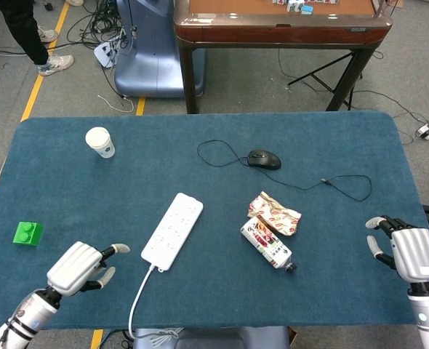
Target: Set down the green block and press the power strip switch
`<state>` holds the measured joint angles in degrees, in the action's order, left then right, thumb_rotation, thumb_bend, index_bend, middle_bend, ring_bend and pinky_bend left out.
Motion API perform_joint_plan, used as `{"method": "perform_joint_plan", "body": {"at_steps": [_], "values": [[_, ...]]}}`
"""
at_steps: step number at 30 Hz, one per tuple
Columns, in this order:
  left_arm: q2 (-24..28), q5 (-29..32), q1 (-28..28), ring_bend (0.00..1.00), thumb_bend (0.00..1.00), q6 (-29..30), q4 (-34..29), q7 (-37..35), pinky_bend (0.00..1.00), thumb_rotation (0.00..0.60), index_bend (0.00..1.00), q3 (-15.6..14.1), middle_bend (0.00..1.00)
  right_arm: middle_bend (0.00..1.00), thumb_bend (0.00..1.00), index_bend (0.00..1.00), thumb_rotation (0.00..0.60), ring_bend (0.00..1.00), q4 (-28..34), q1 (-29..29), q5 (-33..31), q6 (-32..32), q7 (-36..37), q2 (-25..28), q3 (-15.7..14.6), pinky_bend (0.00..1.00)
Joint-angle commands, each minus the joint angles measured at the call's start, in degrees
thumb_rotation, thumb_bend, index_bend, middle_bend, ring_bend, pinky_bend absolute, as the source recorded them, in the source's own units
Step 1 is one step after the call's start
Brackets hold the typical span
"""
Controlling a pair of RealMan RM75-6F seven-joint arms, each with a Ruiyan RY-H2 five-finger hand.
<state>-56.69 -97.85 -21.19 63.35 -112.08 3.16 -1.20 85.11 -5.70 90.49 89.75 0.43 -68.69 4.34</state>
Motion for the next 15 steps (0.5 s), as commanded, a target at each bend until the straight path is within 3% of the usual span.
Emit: {"method": "perform_joint_plan", "body": {"at_steps": [1,15], "values": [[-1.9,5.0,-3.1,1.0,0.5,-5.2,-3.1,6.0,1.0,0.6,0.3,1.3,1.0,0.5,0.33,0.46,0.6,0.53,0.0,0.1,0.0,0.1,0.3,0.1,0.0,0.73],[-7.8,19.9,-8.1,1.0,0.53,-11.8,-5.6,22.4,1.0,0.6,0.25,2.5,1.0,0.5,0.33,0.46,0.6,0.54,0.1,0.4,0.4,0.7,1.1,0.5,-0.1,0.73]]}}
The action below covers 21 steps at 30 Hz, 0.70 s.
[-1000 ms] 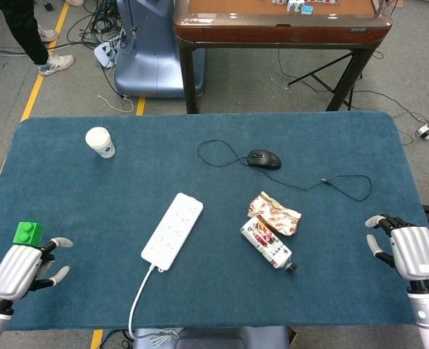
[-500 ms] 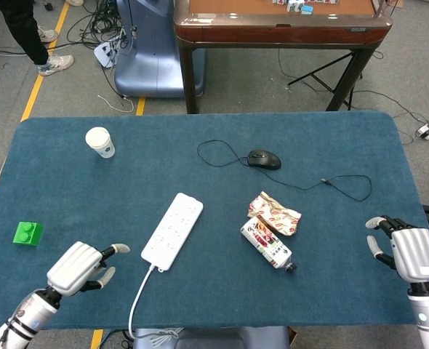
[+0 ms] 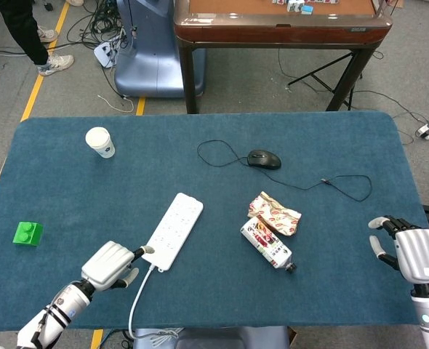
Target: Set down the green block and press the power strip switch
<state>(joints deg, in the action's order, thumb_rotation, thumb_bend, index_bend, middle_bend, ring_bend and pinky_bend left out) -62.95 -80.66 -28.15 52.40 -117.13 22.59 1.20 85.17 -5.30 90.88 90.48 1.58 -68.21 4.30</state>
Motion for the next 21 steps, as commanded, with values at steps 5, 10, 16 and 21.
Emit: {"method": "perform_joint_plan", "body": {"at_steps": [5,10,16,21], "values": [[-3.8,7.2,-2.6,1.0,0.53,-0.8,-0.8,7.4,1.0,0.6,0.22,0.0,1.0,0.5,0.33,0.46,0.6,0.54,0.0,0.1,0.2,0.2,0.2,0.1,0.0,0.73],[-5.5,10.6,-3.9,1.0,0.53,-0.7,-0.1,10.8,1.0,0.6,0.22,-0.5,1.0,0.5,0.33,0.46,0.6,0.54,0.0,0.1,0.1,0.1,0.3,0.1,0.0,0.73],[-8.4,15.2,-4.8,1.0,0.53,1.2,1.5,15.8,1.0,0.6,0.22,-1.6,1.0,0.5,0.33,0.46,0.6,0.54,0.1,0.0,0.3,0.0,0.2,0.2,-0.1,0.73],[-9.3,18.4,-6.0,1.0,0.53,2.1,1.7,18.7,1.0,0.6,0.23,-2.3,1.0,0.5,0.33,0.46,0.6,0.54,0.1,0.0,0.2,-0.3,-0.2,0.1,-0.1,0.73]]}}
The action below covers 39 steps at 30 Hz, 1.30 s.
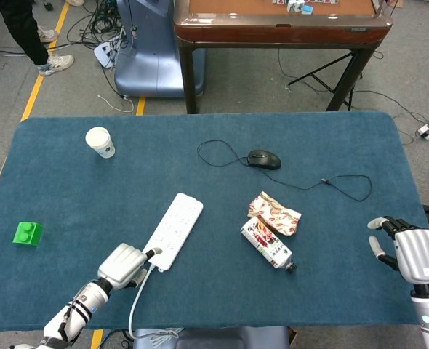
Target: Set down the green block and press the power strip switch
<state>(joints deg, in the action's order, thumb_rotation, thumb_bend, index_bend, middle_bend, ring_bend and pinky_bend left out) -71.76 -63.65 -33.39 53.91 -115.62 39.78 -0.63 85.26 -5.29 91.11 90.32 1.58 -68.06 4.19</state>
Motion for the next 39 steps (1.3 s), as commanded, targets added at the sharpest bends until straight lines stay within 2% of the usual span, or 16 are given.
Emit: {"method": "perform_joint_plan", "body": {"at_steps": [1,19,39], "values": [[-0.6,2.0,-1.0,1.0,0.53,0.9,0.1,2.3,1.0,0.6,0.23,-0.7,1.0,0.5,0.33,0.46,0.6,0.54,0.0,-0.1,-0.1,-0.2,-0.3,-0.1,0.0,0.73],[-2.7,7.0,-4.0,1.0,0.53,4.1,-0.4,7.2,1.0,0.6,0.25,-2.8,1.0,0.5,0.33,0.46,0.6,0.54,0.1,-0.3,-0.1,-0.7,-0.7,-0.1,-0.1,0.73],[-4.4,11.4,-6.6,1.0,0.53,6.2,0.2,9.0,1.0,0.6,0.25,-3.9,1.0,0.5,0.33,0.46,0.6,0.54,0.0,-0.3,-0.2,-0.8,-0.8,-0.1,0.0,0.73]]}}
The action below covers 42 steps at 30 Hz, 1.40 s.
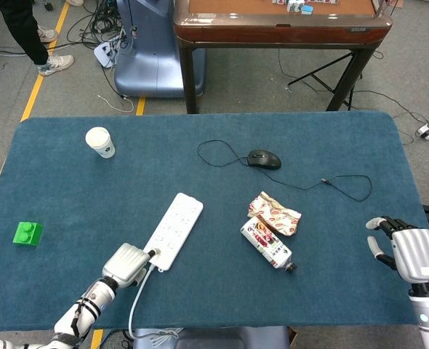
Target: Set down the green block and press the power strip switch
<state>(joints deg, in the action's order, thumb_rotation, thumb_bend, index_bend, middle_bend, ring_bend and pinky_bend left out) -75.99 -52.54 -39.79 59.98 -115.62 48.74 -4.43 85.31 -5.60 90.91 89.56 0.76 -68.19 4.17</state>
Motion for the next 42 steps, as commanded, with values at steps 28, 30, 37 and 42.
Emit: {"method": "perform_joint_plan", "body": {"at_steps": [28,30,37,42], "values": [[2.0,-3.6,-0.6,1.0,0.53,4.5,-4.1,-1.6,1.0,0.6,0.25,-1.9,1.0,0.5,0.33,0.46,0.6,0.54,0.0,0.0,0.0,0.1,0.6,0.1,0.0,0.73],[3.4,-5.6,0.0,1.0,0.53,5.2,-5.3,-2.4,1.0,0.6,0.25,-2.2,1.0,0.5,0.33,0.46,0.6,0.54,0.0,0.0,0.0,0.1,0.5,0.1,0.0,0.73],[9.9,-16.7,4.5,0.9,0.52,8.5,-7.2,-13.9,1.0,0.6,0.18,-3.4,0.98,0.5,0.33,0.46,0.6,0.54,0.0,0.2,0.1,0.5,0.7,0.1,0.0,0.73],[15.3,-25.9,9.3,0.72,0.52,13.2,-4.1,-24.3,0.98,0.6,0.14,-4.9,0.7,0.5,0.33,0.46,0.6,0.54,0.0,0.0,-0.1,0.1,0.3,0.0,0.1,0.73]]}}
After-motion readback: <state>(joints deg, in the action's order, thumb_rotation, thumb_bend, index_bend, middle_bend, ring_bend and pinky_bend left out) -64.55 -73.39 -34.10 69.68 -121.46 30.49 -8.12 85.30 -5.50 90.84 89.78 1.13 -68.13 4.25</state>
